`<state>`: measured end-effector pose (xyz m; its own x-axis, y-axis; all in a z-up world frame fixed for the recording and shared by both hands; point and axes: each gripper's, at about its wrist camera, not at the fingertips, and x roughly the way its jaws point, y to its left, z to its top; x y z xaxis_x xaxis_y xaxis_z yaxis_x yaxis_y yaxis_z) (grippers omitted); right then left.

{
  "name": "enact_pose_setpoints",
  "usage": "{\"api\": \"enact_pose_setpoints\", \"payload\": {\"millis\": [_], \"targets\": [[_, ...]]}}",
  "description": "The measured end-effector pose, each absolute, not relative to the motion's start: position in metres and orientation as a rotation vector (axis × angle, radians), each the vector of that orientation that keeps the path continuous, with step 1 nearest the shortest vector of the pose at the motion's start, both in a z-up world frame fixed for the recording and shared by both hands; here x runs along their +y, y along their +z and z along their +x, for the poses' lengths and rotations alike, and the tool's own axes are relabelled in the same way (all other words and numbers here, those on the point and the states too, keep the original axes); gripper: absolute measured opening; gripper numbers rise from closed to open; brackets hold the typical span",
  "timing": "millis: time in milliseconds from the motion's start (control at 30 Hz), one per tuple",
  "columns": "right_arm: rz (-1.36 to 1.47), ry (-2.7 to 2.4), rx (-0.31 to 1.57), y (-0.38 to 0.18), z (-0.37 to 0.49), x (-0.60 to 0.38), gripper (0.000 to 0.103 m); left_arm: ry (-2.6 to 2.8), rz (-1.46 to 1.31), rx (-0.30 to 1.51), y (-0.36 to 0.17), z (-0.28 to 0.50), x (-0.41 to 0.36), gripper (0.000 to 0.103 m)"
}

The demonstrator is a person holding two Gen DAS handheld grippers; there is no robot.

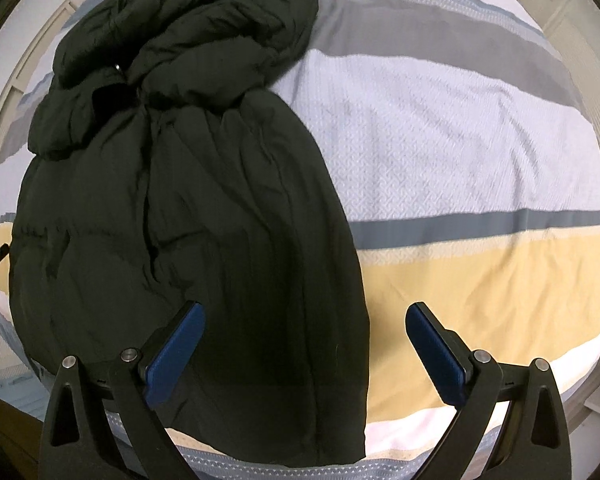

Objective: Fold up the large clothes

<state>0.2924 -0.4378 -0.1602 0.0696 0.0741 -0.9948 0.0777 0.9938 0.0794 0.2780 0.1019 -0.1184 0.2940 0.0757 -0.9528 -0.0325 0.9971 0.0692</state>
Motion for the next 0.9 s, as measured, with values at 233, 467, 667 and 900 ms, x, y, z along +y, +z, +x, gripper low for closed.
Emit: {"api": "enact_pose_setpoints", "payload": {"millis": [233, 467, 667, 900], "targets": [[0.131, -0.011, 1.535, -0.170, 0.278, -0.442, 0.099, 0.046, -0.044, 1.325, -0.131, 0.257, 0.126, 0.074], [0.193, -0.015, 1.547, -0.178, 0.260, -0.454, 0.100, -0.022, -0.268, 1.403, -0.147, 0.232, 0.157, 0.074], [0.277, 0.023, 1.571, -0.187, 0.241, -0.458, 0.100, -0.092, -0.485, 1.457, -0.168, 0.215, 0.176, 0.075], [0.377, 0.074, 1.607, -0.207, 0.223, -0.464, 0.100, -0.141, -0.704, 1.480, -0.195, 0.209, 0.198, 0.080]]}}
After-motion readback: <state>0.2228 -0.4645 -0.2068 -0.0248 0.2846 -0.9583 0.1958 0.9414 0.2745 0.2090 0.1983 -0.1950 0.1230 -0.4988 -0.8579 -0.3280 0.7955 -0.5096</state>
